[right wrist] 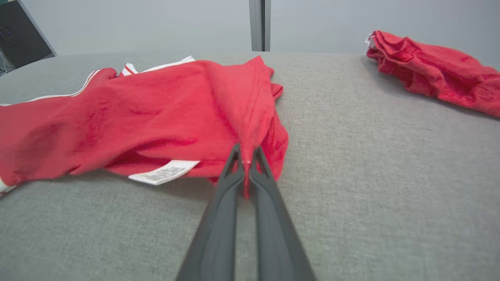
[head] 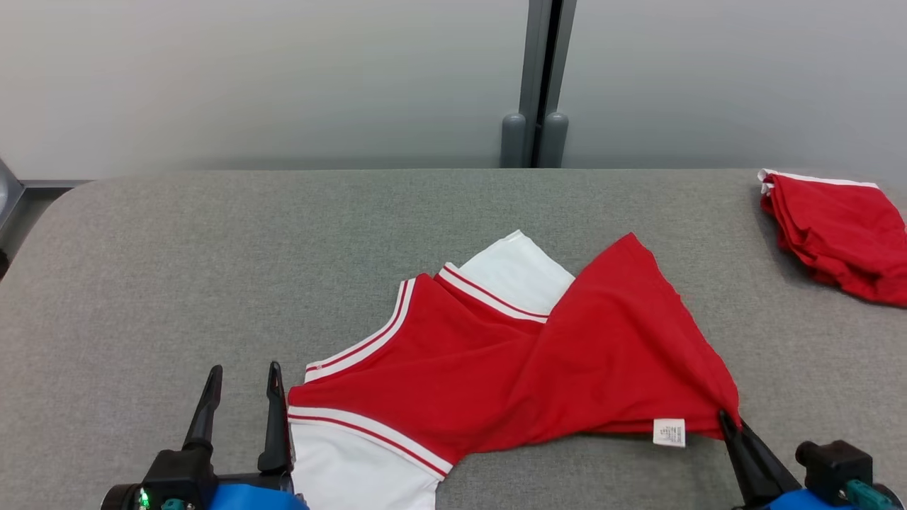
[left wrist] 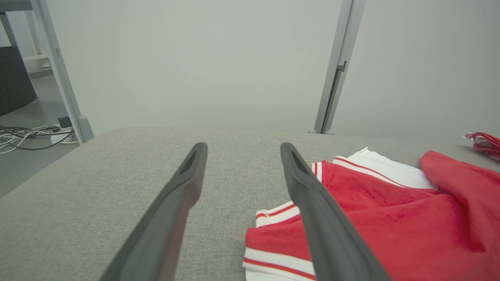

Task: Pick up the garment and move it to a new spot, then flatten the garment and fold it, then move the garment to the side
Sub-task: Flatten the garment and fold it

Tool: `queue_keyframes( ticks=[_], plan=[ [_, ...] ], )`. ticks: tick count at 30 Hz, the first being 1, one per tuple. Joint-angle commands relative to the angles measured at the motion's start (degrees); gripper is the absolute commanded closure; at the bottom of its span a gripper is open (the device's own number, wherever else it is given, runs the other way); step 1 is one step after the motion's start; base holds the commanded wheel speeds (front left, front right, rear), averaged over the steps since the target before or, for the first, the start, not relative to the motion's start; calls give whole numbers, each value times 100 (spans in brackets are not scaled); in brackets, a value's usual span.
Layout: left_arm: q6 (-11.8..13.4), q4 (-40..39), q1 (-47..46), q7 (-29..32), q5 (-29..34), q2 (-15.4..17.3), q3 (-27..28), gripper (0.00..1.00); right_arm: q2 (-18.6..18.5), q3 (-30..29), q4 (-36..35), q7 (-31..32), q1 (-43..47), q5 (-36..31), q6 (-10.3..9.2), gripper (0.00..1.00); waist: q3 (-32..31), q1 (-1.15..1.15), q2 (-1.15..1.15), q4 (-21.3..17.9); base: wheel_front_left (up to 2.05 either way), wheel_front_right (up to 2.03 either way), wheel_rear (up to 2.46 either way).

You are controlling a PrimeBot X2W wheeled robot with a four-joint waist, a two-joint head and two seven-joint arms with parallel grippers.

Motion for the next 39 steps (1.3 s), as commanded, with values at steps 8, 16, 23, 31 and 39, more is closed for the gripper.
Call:
queue_keyframes(
  ticks=[8,16,23,31,39],
  plan=[
    [21,-16,111,-27,-60,-4,-63,0,-103,-41,-836,-25,1258,21,1,100,-107,0,0,-165,0,0,0],
    [0,24,244,-27,-62,-2,-36,0,80,-430,-743,-26,1328,-55,1,0,-228,0,0,-254,0,0,0],
    [-51,30,280,-27,14,-2,36,0,377,-1040,-1318,-26,1234,-180,1,0,-292,0,0,-262,0,0,0],
    [-50,-3,279,-27,179,-3,61,0,830,-1205,-1955,-23,1137,-474,1,0,-341,0,0,-236,0,0,0],
    [-69,-12,288,-27,422,-1,74,0,1030,-910,-2106,-24,1184,-842,1,0,-381,0,0,-167,0,0,0]
  ],
)
